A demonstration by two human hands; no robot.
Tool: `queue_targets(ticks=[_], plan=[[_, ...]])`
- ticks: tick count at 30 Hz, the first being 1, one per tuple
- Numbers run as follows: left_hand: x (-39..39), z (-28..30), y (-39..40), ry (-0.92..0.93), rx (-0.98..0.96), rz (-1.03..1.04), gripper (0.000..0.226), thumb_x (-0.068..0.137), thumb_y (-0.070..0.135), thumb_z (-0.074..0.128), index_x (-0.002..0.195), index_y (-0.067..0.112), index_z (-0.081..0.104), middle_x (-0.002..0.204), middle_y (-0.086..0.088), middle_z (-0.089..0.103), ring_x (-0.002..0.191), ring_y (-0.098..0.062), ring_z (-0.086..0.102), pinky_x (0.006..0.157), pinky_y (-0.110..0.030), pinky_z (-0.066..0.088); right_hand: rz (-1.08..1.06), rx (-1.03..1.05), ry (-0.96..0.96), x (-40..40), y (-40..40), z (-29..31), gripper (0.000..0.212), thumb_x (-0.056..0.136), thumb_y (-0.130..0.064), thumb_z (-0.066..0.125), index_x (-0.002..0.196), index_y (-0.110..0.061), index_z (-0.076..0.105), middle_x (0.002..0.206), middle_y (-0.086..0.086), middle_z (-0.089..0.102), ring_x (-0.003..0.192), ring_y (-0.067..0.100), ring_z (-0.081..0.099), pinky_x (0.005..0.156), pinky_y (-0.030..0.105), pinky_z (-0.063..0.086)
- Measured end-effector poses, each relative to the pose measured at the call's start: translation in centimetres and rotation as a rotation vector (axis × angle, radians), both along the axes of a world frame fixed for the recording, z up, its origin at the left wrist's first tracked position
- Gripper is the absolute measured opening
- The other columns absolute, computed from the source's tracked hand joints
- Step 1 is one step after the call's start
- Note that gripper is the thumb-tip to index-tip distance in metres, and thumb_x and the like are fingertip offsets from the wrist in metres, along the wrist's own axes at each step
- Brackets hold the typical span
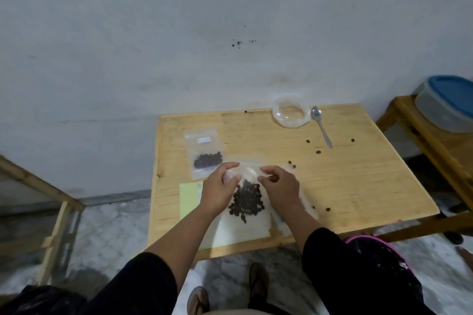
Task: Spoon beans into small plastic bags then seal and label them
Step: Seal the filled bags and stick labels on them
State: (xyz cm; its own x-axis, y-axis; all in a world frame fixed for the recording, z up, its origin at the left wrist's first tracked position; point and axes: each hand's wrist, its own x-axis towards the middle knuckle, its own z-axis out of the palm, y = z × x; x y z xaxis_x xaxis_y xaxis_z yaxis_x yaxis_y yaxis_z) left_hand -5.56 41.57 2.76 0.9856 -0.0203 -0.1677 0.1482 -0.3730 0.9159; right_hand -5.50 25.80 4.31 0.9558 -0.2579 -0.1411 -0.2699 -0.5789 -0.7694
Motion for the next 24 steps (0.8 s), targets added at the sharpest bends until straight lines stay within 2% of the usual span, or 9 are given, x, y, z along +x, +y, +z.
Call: queue_targets(ticks=[4,7,9,11,15,18,24], plan=[[-1.8,-0.5,4.6,0.022,0.004,0.139,0.022,0.088,0.022,0.062,0.107,0.032,0.062,0.103,0.008,0.065,0.084,-0.007,0.057,0.072,-0.015,0.041,0.088,0.052,0.043,-0.6,4.4,-0.4,0.016,0.081,-0.018,0.067,0.097,-0.019,0.070,0.086,-0.002,0.068,0.081,0.011,0.060,0.074,0.020,0.042],[-3.3,-0.9,7.7,0.058,-0.022,0.234,0.021,0.087,0.019,0.063,0.103,0.032,0.064,0.091,0.001,0.068,0.071,-0.007,0.059,0.062,-0.010,0.045,0.155,0.094,0.050,-1.2,7.3,-1.3,0.013,0.082,-0.016,0.063,0.094,-0.019,0.068,0.085,-0.002,0.068,0.081,0.016,0.061,0.071,0.020,0.044],[-4.4,-1.0,9.4,0.087,-0.056,0.287,0.020,0.088,0.017,0.063,0.104,0.029,0.065,0.082,-0.001,0.066,0.064,-0.011,0.058,0.056,-0.011,0.046,0.201,0.065,0.051,-1.7,9.0,-2.2,0.016,0.084,-0.015,0.058,0.097,-0.018,0.067,0.084,-0.002,0.067,0.078,0.016,0.059,0.064,0.017,0.040],[-5.3,-1.2,10.8,0.119,-0.119,0.336,0.019,0.089,0.015,0.061,0.105,0.025,0.064,0.074,-0.003,0.062,0.058,-0.014,0.055,0.051,-0.014,0.047,0.227,-0.025,0.063,-2.1,10.0,-3.3,0.018,0.087,-0.016,0.056,0.102,-0.015,0.066,0.092,0.001,0.069,0.083,0.016,0.060,0.067,0.019,0.039],[-6.7,-2.3,13.1,0.156,-0.141,0.385,0.020,0.090,0.013,0.059,0.107,0.023,0.065,0.069,-0.008,0.062,0.054,-0.018,0.052,0.050,-0.021,0.048,0.290,-0.197,0.118,-2.5,10.4,-5.6,0.022,0.088,-0.014,0.057,0.109,-0.009,0.063,0.105,0.007,0.068,0.098,0.023,0.061,0.083,0.025,0.042],[-7.3,-2.9,14.0,0.184,-0.143,0.412,0.022,0.091,0.010,0.057,0.106,0.024,0.065,0.070,-0.009,0.062,0.054,-0.019,0.052,0.051,-0.022,0.048,0.315,-0.289,0.081,-2.8,10.7,-6.2,0.023,0.088,-0.014,0.057,0.108,-0.006,0.063,0.101,0.013,0.067,0.096,0.028,0.060,0.080,0.031,0.043],[-7.8,-3.3,14.3,0.199,-0.152,0.410,0.026,0.091,0.009,0.055,0.105,0.028,0.065,0.068,-0.005,0.061,0.046,-0.010,0.050,0.048,-0.017,0.048,0.268,-0.302,0.042,-2.5,11.4,-6.7,0.017,0.087,-0.014,0.059,0.101,-0.006,0.065,0.093,0.013,0.068,0.089,0.029,0.061,0.072,0.025,0.035]])
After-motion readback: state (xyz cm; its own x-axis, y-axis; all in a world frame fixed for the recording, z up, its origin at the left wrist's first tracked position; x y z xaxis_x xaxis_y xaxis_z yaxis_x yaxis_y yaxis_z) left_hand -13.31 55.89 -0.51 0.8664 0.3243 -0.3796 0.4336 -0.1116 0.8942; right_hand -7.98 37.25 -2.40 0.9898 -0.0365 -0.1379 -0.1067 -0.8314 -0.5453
